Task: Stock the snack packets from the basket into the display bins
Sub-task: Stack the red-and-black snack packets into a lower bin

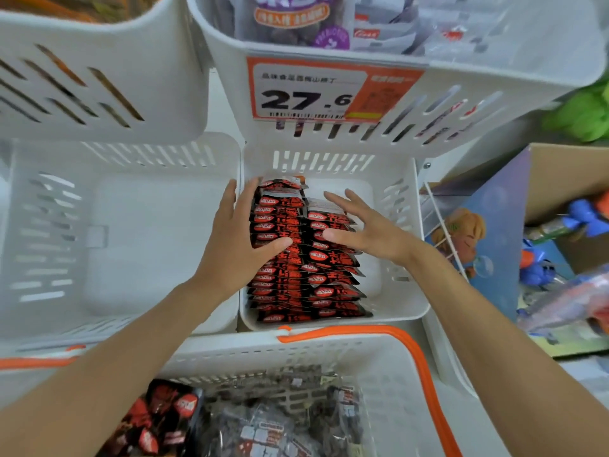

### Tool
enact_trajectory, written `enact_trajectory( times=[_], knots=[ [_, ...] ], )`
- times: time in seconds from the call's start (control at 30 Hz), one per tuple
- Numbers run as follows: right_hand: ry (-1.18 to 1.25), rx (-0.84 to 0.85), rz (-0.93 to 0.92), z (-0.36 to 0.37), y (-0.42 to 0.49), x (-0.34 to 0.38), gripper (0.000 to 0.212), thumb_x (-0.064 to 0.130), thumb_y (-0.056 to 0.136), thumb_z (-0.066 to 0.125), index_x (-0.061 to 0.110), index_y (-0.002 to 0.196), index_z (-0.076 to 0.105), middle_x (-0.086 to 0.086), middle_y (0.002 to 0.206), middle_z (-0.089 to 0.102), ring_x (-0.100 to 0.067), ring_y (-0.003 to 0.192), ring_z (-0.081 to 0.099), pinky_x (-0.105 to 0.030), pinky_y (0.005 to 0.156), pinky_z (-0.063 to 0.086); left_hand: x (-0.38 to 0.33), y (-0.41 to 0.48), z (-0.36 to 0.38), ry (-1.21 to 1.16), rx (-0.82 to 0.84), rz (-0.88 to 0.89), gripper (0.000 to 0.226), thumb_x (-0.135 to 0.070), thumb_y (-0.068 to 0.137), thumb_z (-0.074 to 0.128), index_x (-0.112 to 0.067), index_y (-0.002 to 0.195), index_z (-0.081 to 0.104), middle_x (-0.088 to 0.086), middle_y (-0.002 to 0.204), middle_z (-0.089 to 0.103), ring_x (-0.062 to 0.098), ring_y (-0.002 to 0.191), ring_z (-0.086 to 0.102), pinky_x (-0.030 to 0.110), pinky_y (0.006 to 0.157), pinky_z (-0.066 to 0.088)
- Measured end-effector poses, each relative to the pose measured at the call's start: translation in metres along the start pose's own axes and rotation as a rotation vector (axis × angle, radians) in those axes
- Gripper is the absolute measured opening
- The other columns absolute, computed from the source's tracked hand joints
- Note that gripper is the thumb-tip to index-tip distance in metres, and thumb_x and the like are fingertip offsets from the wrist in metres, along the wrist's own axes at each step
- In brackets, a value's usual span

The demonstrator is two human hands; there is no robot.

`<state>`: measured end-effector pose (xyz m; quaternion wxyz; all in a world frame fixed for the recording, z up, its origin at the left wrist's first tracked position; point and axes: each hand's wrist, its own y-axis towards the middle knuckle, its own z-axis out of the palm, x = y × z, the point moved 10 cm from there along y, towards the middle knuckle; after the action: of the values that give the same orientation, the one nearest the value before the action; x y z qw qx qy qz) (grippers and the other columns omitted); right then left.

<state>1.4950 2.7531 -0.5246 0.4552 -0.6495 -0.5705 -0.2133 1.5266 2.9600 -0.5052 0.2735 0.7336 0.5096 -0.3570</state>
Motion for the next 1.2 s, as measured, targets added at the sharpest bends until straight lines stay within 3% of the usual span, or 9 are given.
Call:
enact_trajectory(
  times=[0.2,0.33,0.47,0.67,0.77,0.83,0.93,1.13,1.2],
  knots=[
    [0.005,-0.32,-0.097,-0.008,-0.055,0.046,0.066,0.05,0.077,0.074,0.038,0.138,0.051,0.009,0.153,0.035,-0.005,0.139,0.032,-0.025,0.112,0.028,-0.01,-0.04,-0.029,0.032,0.001,-0.038,0.082,-0.048,0.083,0.071,-0.029,0.151,0.028,0.004,0.162,0.017,0.02,0.149,0.013,0.044,0.121,0.018],
    [0.032,-0.547,-0.203,0.017,-0.115,0.095,0.039,0.025,0.085,0.076,0.023,0.122,0.064,0.002,0.121,0.062,-0.007,0.102,0.058,-0.011,0.084,0.045,-0.024,-0.095,-0.068,0.028,-0.006,-0.002,0.06,-0.04,0.086,0.071,-0.021,0.138,0.048,0.0,0.136,0.049,0.015,0.116,0.052,0.032,0.101,0.041],
    [0.056,-0.423,-0.166,0.095,-0.155,0.119,0.033,0.021,0.087,0.074,0.018,0.119,0.065,0.001,0.102,0.064,-0.01,0.085,0.058,-0.01,0.07,0.045,-0.01,-0.16,-0.1,0.016,0.045,-0.042,0.052,-0.036,0.085,0.073,-0.023,0.131,0.054,-0.004,0.126,0.053,0.01,0.098,0.055,0.031,0.09,0.047],
    [-0.035,0.12,0.173,0.256,-0.165,0.076,0.067,0.041,0.09,0.068,0.021,0.147,0.038,-0.002,0.139,0.047,-0.02,0.119,0.051,-0.04,0.099,0.047,0.056,-0.25,-0.164,-0.021,0.008,-0.214,0.045,-0.032,0.083,0.075,-0.023,0.124,0.057,-0.002,0.123,0.057,0.017,0.095,0.059,0.041,0.089,0.053],
    [0.081,0.012,0.294,0.29,-0.154,0.062,0.097,0.051,0.085,0.07,0.015,0.156,0.015,-0.005,0.159,0.025,-0.027,0.143,0.032,-0.045,0.115,0.032,0.075,-0.282,-0.194,-0.05,-0.03,-0.267,0.046,-0.03,0.085,0.074,-0.02,0.127,0.057,-0.005,0.124,0.055,0.014,0.096,0.06,0.035,0.088,0.052],
    [0.182,-0.183,0.373,0.295,-0.145,0.057,0.098,0.05,0.081,0.074,0.01,0.154,0.021,-0.009,0.158,0.029,-0.028,0.143,0.033,-0.044,0.115,0.033,0.079,-0.293,-0.206,-0.067,-0.044,-0.274,0.044,-0.029,0.086,0.073,-0.021,0.127,0.057,-0.008,0.121,0.055,0.011,0.096,0.061,0.033,0.086,0.051],
    [0.239,-0.318,0.411,0.297,-0.138,0.057,0.067,0.037,0.083,0.077,0.007,0.136,0.049,-0.009,0.142,0.049,-0.026,0.126,0.05,-0.036,0.104,0.042,0.079,-0.301,-0.211,-0.101,-0.061,-0.277,0.043,-0.027,0.087,0.072,-0.02,0.127,0.057,-0.009,0.119,0.054,0.014,0.096,0.061,0.029,0.085,0.049],
    [0.072,-0.265,0.12,0.267,-0.152,0.12,0.011,0.013,0.096,0.06,0.011,0.107,0.057,0.005,0.11,0.056,-0.018,0.112,0.057,-0.019,0.08,0.043,0.081,-0.298,-0.209,-0.117,-0.063,-0.287,0.044,-0.026,0.087,0.072,-0.023,0.128,0.057,-0.008,0.127,0.055,0.011,0.104,0.059,0.038,0.092,0.053],
    [0.081,-0.25,-0.002,0.239,-0.169,0.157,0.014,0.007,0.096,0.057,0.02,0.095,0.056,0.01,0.107,0.058,-0.016,0.102,0.063,-0.017,0.067,0.055,0.065,-0.288,-0.209,-0.111,-0.077,-0.241,0.054,-0.027,0.085,0.074,-0.022,0.134,0.053,-0.009,0.132,0.052,0.01,0.116,0.053,0.038,0.104,0.046]
  ],
)
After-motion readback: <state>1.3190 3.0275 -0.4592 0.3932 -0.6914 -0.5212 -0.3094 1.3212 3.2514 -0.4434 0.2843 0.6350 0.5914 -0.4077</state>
